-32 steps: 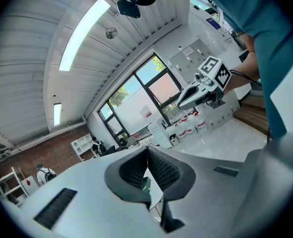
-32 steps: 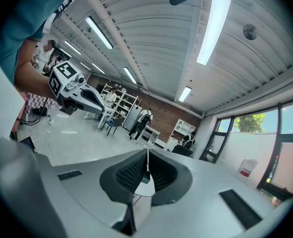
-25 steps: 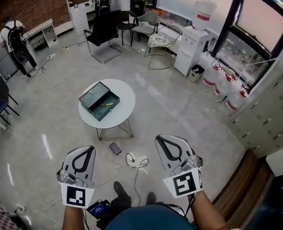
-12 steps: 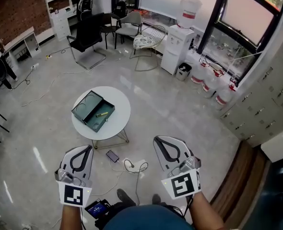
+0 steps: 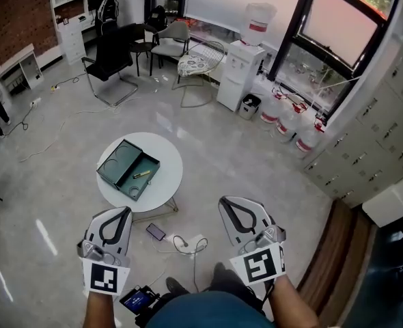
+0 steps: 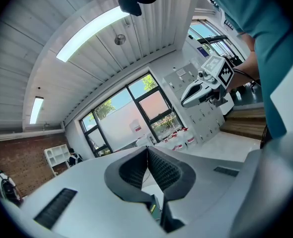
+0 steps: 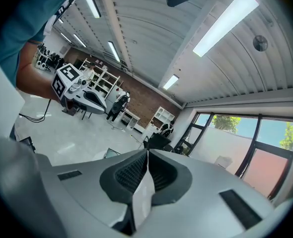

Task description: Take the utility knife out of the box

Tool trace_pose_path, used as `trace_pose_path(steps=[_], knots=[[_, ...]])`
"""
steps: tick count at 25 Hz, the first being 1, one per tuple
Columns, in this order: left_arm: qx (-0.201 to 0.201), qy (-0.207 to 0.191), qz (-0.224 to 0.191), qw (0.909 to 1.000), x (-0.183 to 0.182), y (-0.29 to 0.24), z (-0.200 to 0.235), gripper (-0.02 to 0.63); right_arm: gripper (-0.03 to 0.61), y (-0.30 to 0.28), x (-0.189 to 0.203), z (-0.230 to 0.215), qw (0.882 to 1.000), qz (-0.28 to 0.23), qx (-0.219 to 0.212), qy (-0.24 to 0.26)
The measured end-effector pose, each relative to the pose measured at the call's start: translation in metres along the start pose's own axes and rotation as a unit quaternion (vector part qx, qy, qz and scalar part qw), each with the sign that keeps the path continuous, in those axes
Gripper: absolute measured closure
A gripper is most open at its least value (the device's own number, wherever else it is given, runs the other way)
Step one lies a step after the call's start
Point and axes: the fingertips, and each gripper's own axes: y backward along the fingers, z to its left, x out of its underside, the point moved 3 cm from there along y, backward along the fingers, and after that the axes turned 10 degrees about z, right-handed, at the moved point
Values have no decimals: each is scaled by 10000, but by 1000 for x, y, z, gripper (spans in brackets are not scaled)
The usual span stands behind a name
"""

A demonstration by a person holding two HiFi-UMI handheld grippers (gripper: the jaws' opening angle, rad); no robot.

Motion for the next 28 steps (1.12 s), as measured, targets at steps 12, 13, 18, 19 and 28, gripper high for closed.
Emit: trace_pose_path(steps=[12,13,18,19,28], knots=[[-731,379,844,9930,59,-8,11,595,540,-107,-11,19,9912,-770,-1047,253],[-817,396,880,9920,65,-26,15,595,540,-128,-5,12,9899,-819,-1120,290],[-1037,440,1184,9866,78,-131,82,595,540,-252,-3,-52,9839,-982,-1454,338],[-1090,451,1236,9853,73,-144,91,595,538,-266,-4,-65,9825,-1027,-1524,300],[-1371,456,1683,9751,49,-234,120,595,538,-343,15,-146,9711,-1343,-1963,203]])
